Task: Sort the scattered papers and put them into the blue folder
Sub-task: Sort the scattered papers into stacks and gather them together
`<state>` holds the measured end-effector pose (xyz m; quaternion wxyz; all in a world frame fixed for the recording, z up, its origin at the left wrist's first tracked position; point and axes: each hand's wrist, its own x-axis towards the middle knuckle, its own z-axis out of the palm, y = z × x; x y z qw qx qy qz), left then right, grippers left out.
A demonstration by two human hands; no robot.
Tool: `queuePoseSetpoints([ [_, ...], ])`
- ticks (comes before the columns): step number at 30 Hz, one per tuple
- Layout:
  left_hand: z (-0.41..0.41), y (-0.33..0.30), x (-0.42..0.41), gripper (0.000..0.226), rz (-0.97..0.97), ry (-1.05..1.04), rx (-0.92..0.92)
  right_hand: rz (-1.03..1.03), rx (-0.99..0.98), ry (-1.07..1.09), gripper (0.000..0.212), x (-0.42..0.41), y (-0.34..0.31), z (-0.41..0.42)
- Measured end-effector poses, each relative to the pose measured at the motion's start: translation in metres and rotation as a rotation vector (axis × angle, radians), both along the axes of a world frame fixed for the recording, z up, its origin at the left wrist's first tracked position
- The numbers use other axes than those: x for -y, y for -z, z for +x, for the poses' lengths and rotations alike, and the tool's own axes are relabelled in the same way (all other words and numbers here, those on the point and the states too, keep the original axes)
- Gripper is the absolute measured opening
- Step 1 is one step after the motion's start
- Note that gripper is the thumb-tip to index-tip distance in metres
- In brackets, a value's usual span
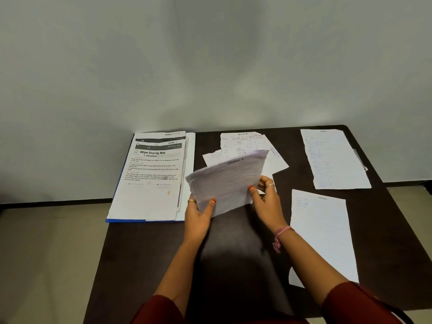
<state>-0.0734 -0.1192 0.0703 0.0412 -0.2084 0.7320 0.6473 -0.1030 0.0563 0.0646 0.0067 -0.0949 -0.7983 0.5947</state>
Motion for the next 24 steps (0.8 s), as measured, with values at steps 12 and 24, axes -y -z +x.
queuePoseSetpoints([
  [12, -0.001, 0.019, 0.014, 0.040, -0.140, 0.059, 0.059, 0.239, 0.077, 0.003, 0.019, 0.012, 0.012, -0.010],
  [24, -0.020, 0.016, 0.134, 0.033, -0.278, -0.105, 0.199, 0.150, 0.379, -0.297, 0.023, 0.118, 0.004, -0.041],
])
